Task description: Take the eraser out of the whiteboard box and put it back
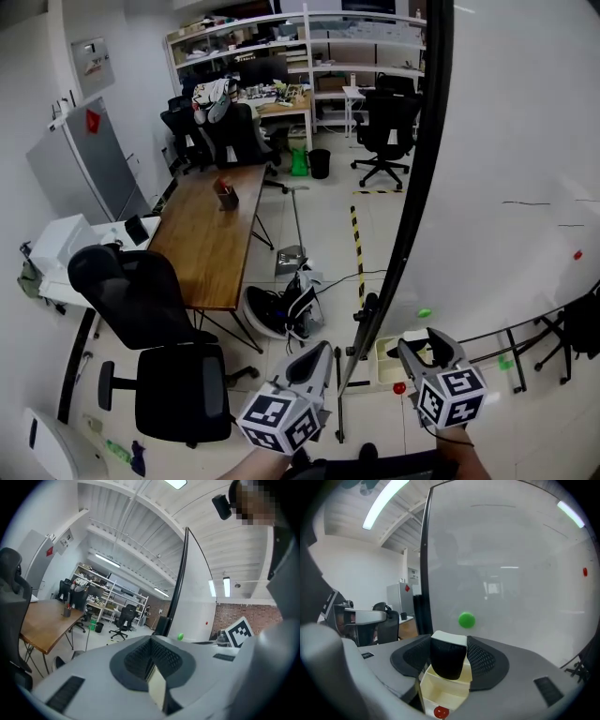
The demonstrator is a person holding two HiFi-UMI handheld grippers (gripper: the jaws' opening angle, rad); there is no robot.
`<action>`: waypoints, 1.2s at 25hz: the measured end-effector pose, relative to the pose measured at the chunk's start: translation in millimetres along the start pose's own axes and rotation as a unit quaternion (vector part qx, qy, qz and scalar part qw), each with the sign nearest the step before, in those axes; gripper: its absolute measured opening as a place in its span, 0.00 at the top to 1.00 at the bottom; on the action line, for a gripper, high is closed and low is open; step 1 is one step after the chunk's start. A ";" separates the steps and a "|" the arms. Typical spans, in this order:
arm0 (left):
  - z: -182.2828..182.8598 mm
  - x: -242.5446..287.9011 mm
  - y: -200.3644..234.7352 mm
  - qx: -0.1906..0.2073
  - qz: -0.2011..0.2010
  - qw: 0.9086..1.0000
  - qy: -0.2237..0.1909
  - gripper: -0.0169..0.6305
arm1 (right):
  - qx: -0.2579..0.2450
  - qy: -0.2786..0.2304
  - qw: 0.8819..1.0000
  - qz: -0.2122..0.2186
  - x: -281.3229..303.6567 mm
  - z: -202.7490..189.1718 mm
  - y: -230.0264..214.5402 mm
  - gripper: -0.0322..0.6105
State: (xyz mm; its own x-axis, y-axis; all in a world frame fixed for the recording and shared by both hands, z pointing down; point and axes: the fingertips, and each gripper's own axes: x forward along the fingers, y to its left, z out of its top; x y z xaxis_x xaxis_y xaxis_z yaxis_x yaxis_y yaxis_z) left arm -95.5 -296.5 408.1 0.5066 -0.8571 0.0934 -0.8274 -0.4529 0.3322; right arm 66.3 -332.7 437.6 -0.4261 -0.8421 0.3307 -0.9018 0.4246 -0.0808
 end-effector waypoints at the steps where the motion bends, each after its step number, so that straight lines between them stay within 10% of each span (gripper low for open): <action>1: 10.1 -1.8 -7.4 0.007 -0.006 1.000 -0.010 0.93 | 0.000 -0.012 1.000 0.006 -8.9 10.6 3.2 0.53; 12: 70.2 -22.6 -49.2 0.061 0.008 0.997 -0.042 0.93 | -0.010 -0.112 0.993 0.044 -96.6 95.7 15.3 0.53; 30: 94.0 -46.9 -90.8 0.094 -0.026 0.993 -0.067 0.93 | -0.021 -0.152 0.987 0.043 -153.4 116.6 14.1 0.53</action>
State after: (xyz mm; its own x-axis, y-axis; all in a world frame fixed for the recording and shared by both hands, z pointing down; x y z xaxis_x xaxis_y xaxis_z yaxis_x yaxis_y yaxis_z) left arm -67.0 -238.2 285.4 0.5229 -0.8510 -0.0481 -0.8384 -0.5237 0.1509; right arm 110.5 -236.4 276.2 -0.5092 -0.8603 0.0265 -0.8600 0.5073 -0.0549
